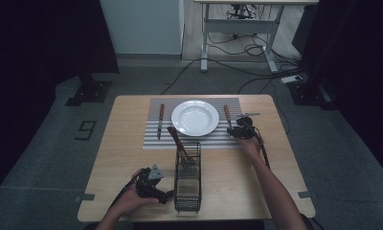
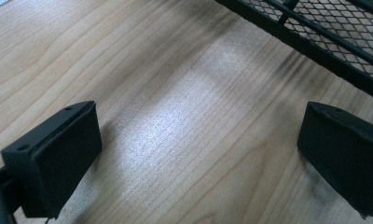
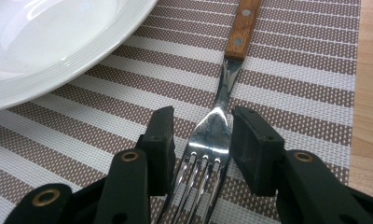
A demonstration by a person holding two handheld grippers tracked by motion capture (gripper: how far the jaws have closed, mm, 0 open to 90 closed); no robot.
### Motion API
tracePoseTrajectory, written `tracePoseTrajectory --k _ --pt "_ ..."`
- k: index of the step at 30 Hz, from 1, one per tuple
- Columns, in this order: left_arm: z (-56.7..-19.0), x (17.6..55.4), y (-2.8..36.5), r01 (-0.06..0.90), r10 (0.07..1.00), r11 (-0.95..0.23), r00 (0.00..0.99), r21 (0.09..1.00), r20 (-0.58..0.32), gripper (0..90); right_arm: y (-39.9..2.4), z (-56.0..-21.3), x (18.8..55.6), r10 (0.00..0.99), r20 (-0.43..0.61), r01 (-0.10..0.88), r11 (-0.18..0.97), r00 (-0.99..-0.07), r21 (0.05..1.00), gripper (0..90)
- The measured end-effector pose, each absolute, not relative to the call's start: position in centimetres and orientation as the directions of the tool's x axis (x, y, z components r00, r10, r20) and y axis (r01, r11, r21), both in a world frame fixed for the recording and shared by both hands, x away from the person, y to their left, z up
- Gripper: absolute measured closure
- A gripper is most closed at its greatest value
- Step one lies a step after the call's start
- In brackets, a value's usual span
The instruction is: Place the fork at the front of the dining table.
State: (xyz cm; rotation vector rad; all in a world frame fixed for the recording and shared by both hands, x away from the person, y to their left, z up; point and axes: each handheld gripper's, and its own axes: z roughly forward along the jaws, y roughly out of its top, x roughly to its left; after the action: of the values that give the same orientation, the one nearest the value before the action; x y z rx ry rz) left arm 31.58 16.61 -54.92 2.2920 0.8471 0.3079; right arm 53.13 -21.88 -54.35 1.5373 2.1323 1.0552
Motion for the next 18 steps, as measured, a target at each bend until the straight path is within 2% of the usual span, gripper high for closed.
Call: tracePoseTrajectory --k 11,18 --pt "-54.9 31.5 16.6 0.490 0.647 -0.567 0.762 0.662 -0.010 0.0 -22.5 -53.4 52.6 0.900 0.204 0.663 0.116 -0.385 0.739 55.4" --pt "-54.9 31.5 16.6 0.489 0.645 -0.569 0.764 0.661 -0.010 0.0 -22.7 -51.7 51.4 0.888 0.181 0.620 0.137 -0.422 0.773 47.7"
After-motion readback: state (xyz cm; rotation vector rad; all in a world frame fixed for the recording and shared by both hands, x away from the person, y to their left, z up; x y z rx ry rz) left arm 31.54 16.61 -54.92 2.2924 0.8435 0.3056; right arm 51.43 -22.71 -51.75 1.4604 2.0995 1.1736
